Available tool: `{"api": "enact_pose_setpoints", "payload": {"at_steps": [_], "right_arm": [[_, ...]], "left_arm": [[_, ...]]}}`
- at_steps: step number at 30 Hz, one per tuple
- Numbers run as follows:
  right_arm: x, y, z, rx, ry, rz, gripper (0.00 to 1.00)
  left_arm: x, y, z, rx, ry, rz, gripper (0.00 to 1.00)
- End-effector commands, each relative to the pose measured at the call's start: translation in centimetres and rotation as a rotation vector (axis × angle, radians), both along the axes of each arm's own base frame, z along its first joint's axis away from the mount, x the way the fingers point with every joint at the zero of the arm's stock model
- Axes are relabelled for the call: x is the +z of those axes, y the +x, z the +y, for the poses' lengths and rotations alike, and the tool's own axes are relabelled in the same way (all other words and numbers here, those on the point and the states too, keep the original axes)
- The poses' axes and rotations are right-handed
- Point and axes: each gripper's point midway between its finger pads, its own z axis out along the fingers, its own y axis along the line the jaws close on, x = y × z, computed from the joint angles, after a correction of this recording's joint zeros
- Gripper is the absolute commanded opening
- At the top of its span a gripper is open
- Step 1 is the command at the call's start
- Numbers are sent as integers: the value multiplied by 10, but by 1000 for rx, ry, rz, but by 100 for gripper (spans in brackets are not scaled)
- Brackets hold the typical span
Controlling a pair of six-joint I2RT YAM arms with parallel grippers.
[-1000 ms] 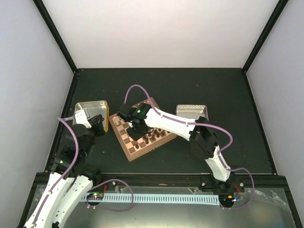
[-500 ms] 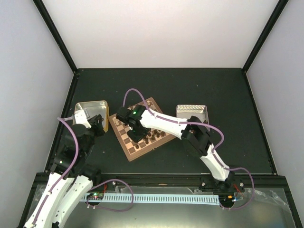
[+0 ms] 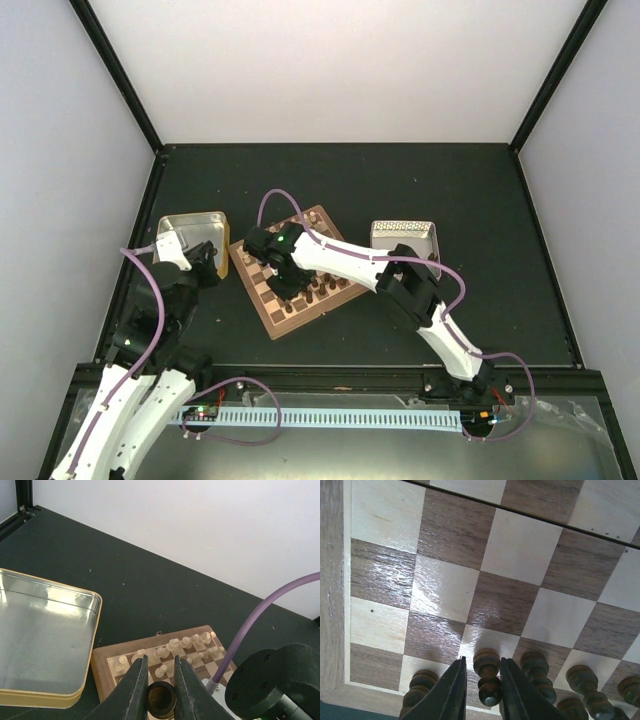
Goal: Set up the chess pieces on the board
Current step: Place the chess piece on the chessboard.
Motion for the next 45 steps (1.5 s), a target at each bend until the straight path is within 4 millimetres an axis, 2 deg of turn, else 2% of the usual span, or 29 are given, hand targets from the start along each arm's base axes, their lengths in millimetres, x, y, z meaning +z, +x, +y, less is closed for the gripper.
{"api": "enact_pose_setpoints", "payload": {"at_steps": [1,7,11,15,17,19,23,24,26,29,32,35,37,41,43,45], "right_arm": [[13,2,7,13,27,-18,22],[42,10,15,-17,104,-64,27],[65,18,13,-66,164,-107,28],[87,28,5,-148,276,-155,28],[97,32,-2,-197,346,-175,28],[115,33,0,-224,481,-189,28],[152,17,5,-225,768,-161,31],[156,10,4,-227,827,-147,34],[183,-1,3,-216,985,-136,40],[213,-16,1,-188,1182,-121,51],[235,-29,0,-133,1313,-102,58],[239,-33,-2,-106,1327,-102,60],[234,-25,-11,-150,1286,-161,60],[224,-3,-49,-307,1196,-336,61],[229,3,-71,-369,1149,-407,61],[236,5,-85,-387,1108,-451,62]], "left_arm": [[20,-4,6,16,10,-44,2],[18,-4,3,1,7,-35,2],[11,-2,-4,-32,-1,-3,2],[1,-2,-26,-148,-18,37,2],[-3,-4,-41,-229,-42,57,1],[-4,-8,-61,-337,-88,73,1],[7,-14,-85,-448,-230,67,1],[10,-15,-90,-471,-274,65,2],[16,-18,-101,-518,-370,61,2],[21,-21,-113,-575,-490,72,2],[25,-23,-120,-605,-573,89,2],[25,-24,-120,-610,-563,94,2],[20,-21,-116,-594,-478,83,2],[-25,-4,-93,-448,-277,155,2],[-35,5,-88,-406,-238,154,1],[-43,10,-87,-396,-208,158,2]]}}
